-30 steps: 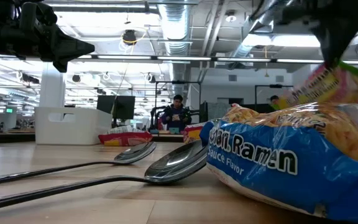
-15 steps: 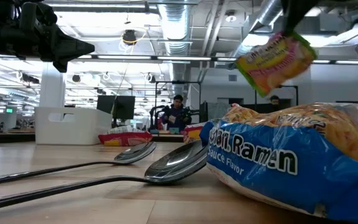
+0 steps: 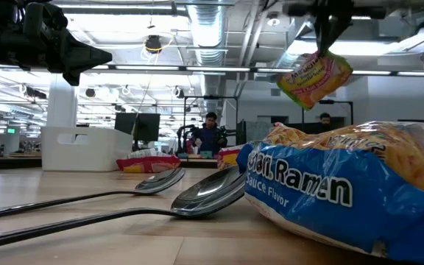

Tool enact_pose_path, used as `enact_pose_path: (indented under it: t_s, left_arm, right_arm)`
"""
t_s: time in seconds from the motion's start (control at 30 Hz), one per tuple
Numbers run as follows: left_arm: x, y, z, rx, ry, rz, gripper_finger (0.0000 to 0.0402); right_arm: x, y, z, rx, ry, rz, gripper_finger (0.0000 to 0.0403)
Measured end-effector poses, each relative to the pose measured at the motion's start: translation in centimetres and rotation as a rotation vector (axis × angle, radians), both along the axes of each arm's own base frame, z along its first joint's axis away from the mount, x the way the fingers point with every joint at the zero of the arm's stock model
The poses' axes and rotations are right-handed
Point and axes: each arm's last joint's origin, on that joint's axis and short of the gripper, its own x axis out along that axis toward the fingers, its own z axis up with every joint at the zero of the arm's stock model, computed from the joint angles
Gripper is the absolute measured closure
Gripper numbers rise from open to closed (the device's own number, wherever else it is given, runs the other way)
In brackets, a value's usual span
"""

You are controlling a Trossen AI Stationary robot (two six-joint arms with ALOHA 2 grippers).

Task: Pick & Place Food Item
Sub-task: Put the green noodle pack into the top transparent bin

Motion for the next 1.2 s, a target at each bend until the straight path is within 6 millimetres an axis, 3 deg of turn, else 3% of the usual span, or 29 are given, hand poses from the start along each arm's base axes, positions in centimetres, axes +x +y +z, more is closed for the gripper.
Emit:
enact_pose_path:
  t_s: [0.33,0.6,0.87,1.2]
  left_arm:
    - [0.0,0.0,0.0,0.000,0.000,0.000,0.0399]
    - [0.0,0.0,0.0,0.000,0.000,0.000,0.0399]
    - [0.0,0.0,0.0,0.000,-0.001,0.000,0.0399]
    - [0.0,0.0,0.0,0.000,0.000,0.000,0.0399]
  right_arm:
    - [-1.3,-5.9,0.0,0.024,0.307,0.139,0.0403]
    - [-2.3,-8.4,0.0,0.077,0.481,0.280,0.0403]
    - [-2.6,-10.0,-0.6,0.102,0.538,0.349,0.0403]
    - [-2.2,-12.0,-2.3,0.109,0.440,0.342,0.0403]
